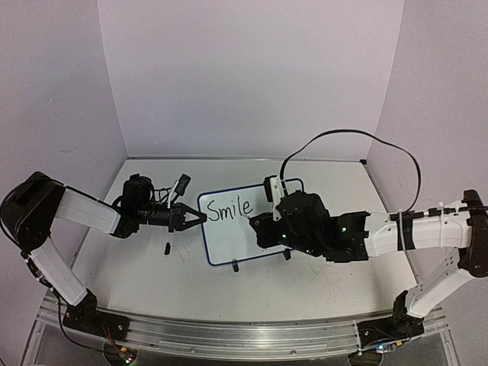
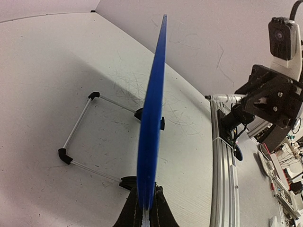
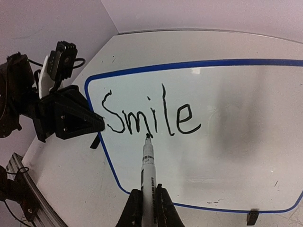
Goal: Write a sentence on the whiteboard
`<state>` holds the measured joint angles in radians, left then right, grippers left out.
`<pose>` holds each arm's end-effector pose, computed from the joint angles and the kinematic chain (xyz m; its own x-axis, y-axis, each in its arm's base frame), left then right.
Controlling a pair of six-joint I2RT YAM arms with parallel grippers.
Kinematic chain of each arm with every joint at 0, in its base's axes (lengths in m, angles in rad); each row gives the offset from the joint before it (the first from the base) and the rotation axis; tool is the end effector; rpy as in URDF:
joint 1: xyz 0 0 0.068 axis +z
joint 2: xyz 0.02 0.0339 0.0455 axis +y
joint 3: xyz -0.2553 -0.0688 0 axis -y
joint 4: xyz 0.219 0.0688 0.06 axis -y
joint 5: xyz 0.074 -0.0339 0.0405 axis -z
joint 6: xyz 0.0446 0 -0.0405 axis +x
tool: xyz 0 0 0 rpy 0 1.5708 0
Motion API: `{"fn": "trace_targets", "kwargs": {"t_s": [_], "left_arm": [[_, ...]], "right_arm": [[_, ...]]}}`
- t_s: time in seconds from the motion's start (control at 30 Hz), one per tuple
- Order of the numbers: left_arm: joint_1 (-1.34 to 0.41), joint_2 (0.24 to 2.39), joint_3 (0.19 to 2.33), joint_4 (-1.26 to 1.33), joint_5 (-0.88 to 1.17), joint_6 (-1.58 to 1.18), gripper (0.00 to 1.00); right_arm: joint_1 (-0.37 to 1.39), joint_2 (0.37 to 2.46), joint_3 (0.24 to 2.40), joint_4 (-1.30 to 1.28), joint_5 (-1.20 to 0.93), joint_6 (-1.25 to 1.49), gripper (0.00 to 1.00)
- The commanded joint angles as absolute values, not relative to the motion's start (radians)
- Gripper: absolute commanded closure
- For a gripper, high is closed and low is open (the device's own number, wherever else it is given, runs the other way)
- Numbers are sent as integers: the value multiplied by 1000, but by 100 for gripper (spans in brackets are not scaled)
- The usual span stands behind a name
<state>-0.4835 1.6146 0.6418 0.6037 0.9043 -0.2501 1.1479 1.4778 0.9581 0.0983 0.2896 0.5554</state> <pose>0.2482 -0.1699 0.1847 -0.5413 0.1114 -0.8335 0.8282 0.2417 -0.5056 0.1441 0.2890 0.2633 -0.5471 0.0157 -0.8369 -0.5632 0.7328 0.3819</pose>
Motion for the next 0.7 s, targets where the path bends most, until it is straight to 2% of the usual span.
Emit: {"fn": "trace_targets", "kwargs": {"t_s": [0.0, 0.53, 0.67], "left_arm": [[-486, 1617, 665, 554, 864, -210, 100], [-486, 1608, 662, 548, 841, -209, 100], [-486, 1604, 663, 545, 836, -207, 100]], "right_arm": [[1185, 1504, 1018, 29, 320, 509, 100], [1193, 1573, 1066, 31, 238, 450, 100], [1194, 1540, 1027, 23, 307, 503, 100]]}}
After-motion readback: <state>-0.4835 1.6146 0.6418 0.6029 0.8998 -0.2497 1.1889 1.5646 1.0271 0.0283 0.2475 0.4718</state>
